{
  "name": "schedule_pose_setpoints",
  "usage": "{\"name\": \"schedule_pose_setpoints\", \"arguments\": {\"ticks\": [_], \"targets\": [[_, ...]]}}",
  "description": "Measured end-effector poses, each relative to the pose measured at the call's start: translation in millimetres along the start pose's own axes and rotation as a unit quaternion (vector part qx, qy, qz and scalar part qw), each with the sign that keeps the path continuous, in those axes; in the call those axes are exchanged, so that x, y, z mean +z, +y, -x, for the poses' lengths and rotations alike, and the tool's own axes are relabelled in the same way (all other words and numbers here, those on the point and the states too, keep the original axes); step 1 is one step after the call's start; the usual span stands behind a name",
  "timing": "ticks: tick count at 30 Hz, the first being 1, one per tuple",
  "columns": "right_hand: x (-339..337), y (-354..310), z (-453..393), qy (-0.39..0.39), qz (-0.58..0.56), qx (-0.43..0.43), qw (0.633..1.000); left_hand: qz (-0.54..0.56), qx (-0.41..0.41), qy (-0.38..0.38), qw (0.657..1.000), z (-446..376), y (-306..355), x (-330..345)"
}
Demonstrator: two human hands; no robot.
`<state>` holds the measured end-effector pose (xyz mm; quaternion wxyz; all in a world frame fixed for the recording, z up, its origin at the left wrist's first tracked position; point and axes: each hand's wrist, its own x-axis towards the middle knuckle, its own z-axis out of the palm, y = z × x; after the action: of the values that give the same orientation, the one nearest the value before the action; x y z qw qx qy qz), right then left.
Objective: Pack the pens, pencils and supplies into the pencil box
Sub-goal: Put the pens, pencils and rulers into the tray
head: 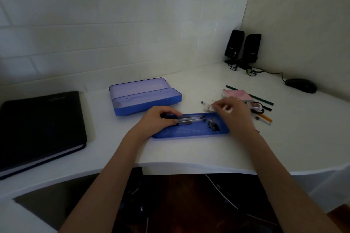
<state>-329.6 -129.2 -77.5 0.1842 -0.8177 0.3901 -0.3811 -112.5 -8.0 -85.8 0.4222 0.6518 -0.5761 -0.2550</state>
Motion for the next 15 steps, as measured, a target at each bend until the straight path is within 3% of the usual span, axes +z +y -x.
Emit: {"name": "schedule_pose_setpoints", "arguments": {"ticks": [3, 6, 15], "targets": [[-27, 22, -8, 0.091, 0.13, 0.095, 0.983, 0.008, 0.004, -0.003, 1.0, 0, 2, 0], [-42, 43, -6, 0.085, 0.195, 0.194, 0.958, 0.016, 0.007, -0.008, 1.0, 0, 2, 0], [-34, 53, -1, 0.061, 0.207, 0.22, 0.951, 0.004, 0.018, -0.024, 1.0, 4, 3, -1]]}}
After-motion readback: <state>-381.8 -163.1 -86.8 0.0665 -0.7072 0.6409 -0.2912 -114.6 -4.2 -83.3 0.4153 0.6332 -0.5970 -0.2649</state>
